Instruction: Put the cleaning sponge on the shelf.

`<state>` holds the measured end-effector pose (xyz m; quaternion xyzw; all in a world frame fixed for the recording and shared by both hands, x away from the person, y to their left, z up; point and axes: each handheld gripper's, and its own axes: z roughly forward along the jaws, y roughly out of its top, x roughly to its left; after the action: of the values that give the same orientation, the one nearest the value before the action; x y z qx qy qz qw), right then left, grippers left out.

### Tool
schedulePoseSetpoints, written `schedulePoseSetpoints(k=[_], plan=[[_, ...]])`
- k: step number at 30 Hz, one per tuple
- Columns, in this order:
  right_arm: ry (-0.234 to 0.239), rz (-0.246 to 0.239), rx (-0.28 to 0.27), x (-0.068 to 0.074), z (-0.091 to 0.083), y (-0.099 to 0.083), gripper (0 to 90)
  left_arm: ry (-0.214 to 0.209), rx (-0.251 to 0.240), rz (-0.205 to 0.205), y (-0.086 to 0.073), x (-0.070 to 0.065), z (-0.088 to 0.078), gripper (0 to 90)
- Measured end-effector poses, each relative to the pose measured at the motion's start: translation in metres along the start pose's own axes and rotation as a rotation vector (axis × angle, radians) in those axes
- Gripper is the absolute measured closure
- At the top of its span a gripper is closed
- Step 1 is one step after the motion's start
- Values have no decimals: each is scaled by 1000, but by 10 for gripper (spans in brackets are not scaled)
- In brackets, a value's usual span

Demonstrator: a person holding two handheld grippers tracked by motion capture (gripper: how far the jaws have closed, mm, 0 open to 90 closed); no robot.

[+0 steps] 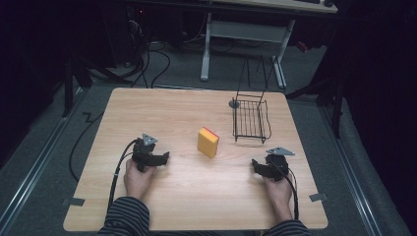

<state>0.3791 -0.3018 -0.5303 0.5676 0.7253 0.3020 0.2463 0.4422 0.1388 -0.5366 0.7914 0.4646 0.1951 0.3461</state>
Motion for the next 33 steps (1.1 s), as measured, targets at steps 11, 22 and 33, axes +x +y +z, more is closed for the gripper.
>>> schedulePoseSetpoints(k=[11, 22, 33], plan=[[42, 10, -34, 0, -9, 3, 342, 0, 0, 0, 0, 0, 0, 172], [88, 28, -97, 1, -23, 12, 352, 1, -1, 0, 0, 0, 0, 171], [134, 24, -134, 5, -33, 22, 356, -1, 1, 2, 0, 0, 0, 172]])
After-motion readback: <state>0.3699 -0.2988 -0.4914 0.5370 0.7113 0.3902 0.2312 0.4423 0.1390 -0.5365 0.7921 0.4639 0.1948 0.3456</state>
